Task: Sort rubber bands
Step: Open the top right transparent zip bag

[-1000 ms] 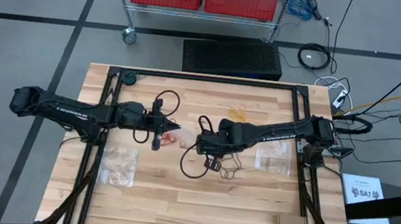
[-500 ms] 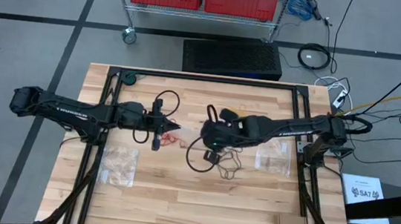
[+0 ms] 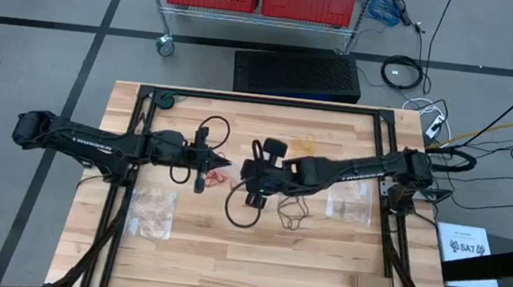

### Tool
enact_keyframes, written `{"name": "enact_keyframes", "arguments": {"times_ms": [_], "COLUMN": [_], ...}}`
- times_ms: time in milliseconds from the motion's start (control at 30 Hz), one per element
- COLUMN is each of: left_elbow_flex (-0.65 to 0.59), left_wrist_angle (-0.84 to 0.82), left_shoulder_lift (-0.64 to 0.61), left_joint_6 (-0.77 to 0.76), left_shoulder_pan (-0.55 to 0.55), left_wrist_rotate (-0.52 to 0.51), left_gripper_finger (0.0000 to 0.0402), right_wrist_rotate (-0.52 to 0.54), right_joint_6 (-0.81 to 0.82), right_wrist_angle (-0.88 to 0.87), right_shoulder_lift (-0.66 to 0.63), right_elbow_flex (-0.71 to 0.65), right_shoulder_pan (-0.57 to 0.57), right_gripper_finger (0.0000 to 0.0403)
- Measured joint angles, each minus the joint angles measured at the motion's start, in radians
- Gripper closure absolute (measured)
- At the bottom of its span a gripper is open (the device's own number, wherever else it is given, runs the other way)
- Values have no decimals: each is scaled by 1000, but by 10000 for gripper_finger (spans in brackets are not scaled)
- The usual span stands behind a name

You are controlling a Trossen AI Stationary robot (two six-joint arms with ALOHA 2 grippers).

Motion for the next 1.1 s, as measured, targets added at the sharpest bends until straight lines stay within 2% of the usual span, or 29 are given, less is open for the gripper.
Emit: {"name": "enact_keyframes", "arguments": {"times_ms": [600, 767, 1100], "left_elbow_flex": [0, 0, 0], "left_wrist_angle": [-2, -3, -6], "left_shoulder_lift": [0, 0, 0], "left_joint_6": [-1, -2, -3], "left_shoulder_pan": [0, 0, 0], "left_wrist_rotate": [-1, -1, -1], "left_gripper_finger": [402, 402, 402], "right_wrist_rotate": [8, 62, -29], "right_joint_6": [35, 64, 124], "right_wrist_angle": [2, 6, 14], "right_shoulder_lift": [73, 66, 57], "right_elbow_flex": [0, 0, 0], "right_shoulder_pan": [-7, -2, 18], "right_gripper_finger": [403, 403, 403]}}
